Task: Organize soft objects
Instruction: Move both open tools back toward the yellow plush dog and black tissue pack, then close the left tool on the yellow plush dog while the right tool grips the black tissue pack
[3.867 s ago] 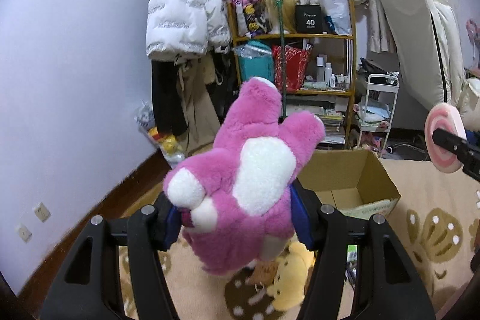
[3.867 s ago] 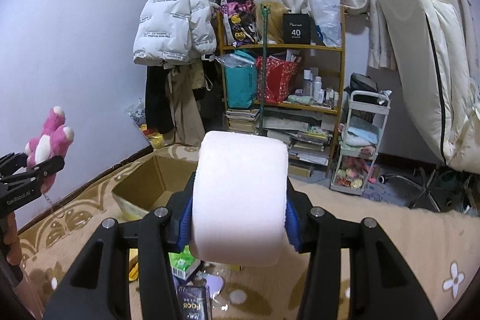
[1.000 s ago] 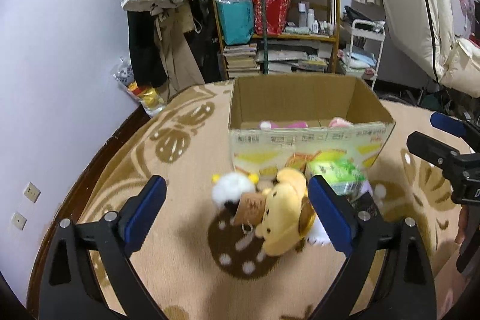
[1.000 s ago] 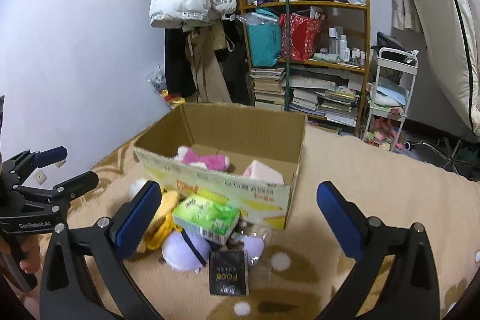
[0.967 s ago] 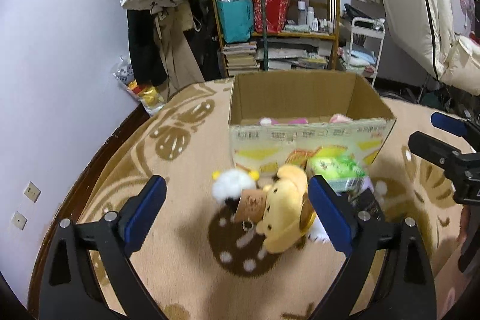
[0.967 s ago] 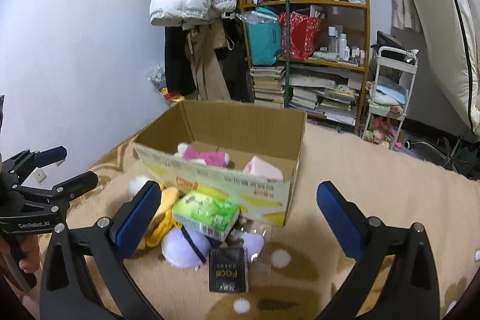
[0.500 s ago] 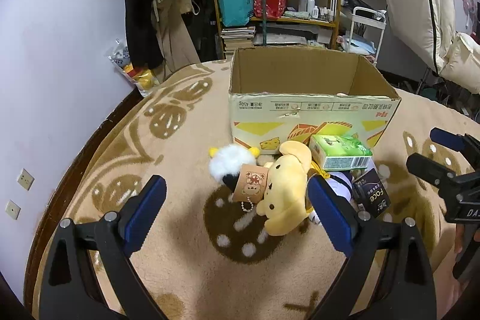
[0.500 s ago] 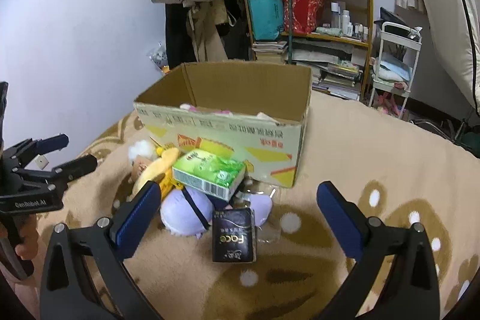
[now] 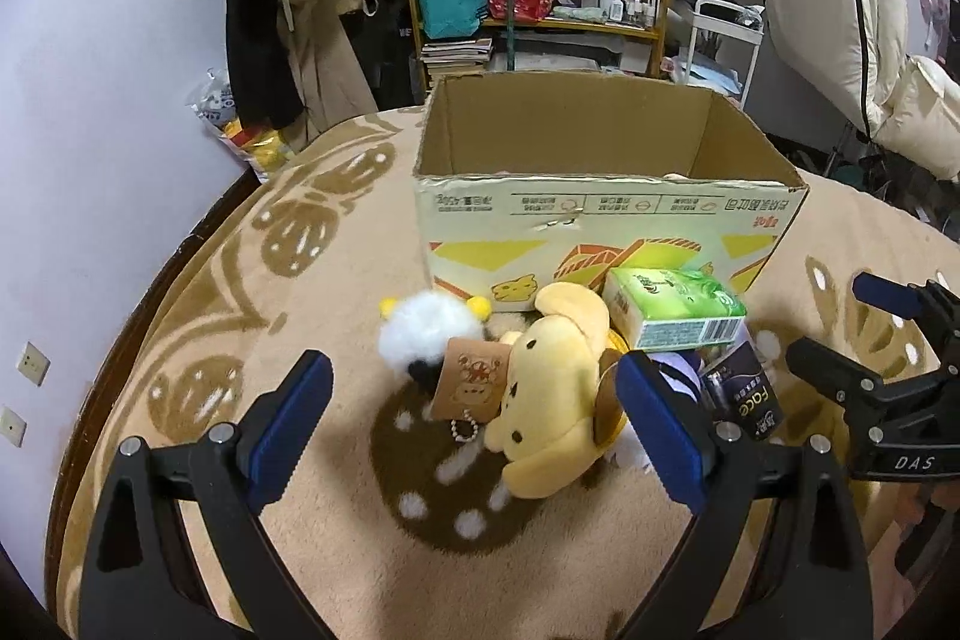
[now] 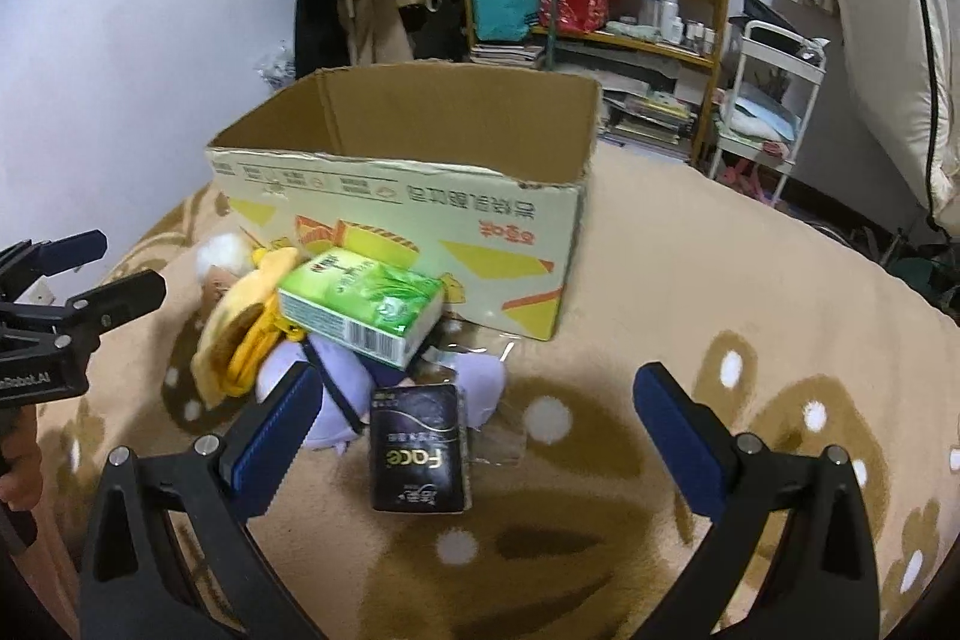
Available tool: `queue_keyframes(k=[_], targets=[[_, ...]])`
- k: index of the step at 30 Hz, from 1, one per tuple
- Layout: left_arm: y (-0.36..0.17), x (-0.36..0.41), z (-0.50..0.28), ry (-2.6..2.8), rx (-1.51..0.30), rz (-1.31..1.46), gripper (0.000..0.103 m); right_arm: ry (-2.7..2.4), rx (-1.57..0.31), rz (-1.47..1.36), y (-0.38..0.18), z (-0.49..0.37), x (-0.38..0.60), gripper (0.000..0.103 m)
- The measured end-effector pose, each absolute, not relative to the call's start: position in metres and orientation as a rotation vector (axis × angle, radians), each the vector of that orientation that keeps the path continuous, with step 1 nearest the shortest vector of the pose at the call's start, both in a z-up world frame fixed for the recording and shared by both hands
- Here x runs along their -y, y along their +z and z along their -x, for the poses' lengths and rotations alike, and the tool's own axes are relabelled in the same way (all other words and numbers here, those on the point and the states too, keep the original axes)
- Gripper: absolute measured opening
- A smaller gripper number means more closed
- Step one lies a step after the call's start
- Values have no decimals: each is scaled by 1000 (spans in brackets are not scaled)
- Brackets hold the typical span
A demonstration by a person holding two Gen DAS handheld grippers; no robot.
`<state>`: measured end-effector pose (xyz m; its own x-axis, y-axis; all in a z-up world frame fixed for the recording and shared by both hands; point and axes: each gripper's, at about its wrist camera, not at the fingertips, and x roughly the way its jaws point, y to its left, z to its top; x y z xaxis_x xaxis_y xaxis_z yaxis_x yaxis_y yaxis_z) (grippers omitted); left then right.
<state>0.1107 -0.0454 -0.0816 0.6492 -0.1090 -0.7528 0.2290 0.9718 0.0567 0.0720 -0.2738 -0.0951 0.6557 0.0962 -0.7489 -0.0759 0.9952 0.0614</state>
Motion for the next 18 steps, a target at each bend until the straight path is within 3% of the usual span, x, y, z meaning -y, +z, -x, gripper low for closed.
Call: queue_keyframes(k=[16, 18], targets=[[-118, 68, -121, -280, -942, -204, 94, 170, -967, -73, -125, -86, 272, 103], [-123, 70, -122, -297, -961, -198, 94, 184, -986, -71, -129, -87, 269, 99]])
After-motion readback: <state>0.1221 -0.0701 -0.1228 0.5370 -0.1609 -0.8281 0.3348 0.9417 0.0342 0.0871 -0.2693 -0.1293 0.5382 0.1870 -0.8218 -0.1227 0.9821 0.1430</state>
